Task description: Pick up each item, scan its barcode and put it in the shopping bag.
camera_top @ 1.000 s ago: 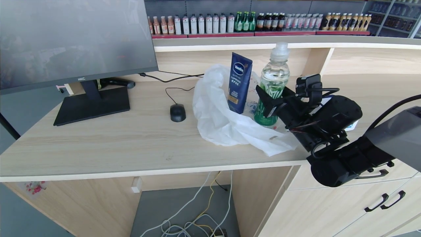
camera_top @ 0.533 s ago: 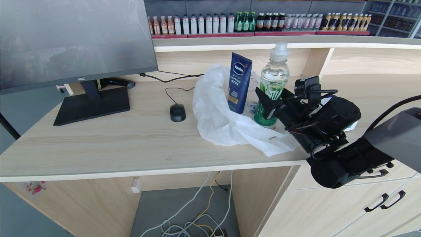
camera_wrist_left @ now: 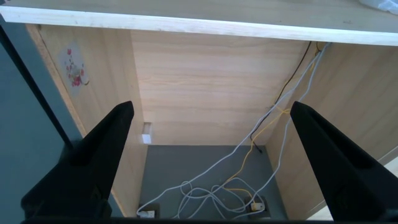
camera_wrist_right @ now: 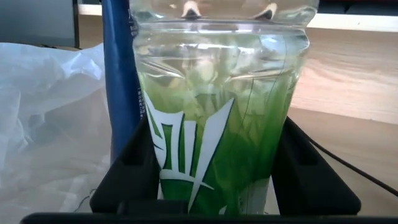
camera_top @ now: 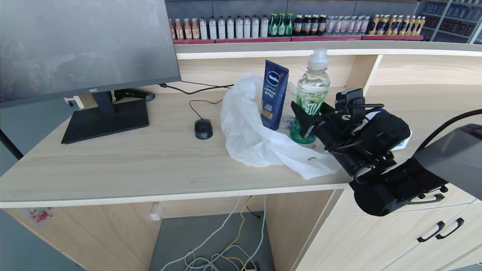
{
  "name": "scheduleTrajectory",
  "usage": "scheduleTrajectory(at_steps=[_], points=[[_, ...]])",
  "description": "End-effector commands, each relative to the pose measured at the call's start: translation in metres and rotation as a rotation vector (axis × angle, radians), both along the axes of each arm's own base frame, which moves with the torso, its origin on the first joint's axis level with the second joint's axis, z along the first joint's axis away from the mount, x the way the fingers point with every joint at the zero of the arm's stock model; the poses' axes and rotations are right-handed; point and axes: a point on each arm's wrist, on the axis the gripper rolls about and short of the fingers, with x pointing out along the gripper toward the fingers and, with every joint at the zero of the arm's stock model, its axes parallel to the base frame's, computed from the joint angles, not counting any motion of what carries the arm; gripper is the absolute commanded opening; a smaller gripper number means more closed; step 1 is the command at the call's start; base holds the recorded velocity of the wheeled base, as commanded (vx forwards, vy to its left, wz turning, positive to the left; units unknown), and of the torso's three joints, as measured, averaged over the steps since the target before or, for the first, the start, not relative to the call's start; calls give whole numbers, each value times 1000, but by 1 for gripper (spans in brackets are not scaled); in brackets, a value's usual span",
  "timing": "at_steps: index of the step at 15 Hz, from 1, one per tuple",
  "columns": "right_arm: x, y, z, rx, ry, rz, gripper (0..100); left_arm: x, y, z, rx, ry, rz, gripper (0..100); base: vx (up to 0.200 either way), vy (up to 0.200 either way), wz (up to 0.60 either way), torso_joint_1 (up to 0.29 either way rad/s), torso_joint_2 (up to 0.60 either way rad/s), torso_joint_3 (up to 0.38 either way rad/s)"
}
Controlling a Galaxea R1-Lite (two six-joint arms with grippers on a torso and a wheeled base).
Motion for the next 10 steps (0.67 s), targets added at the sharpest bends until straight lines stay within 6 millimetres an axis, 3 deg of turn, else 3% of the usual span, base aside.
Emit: scheduleTrajectory(at_steps=[1,6,10], points=[[0,2,-2,6,7,2,100,0,0,0,4,0,-2,100,0,0,0,0,0,0],[-6,2,8,26,-11,3,100,0,0,0,-1,0,0,100,0,0,0,0,0,0],[-27,-9,25,38,-22,1,100,0,0,0,-1,0,0,100,0,0,0,0,0,0]])
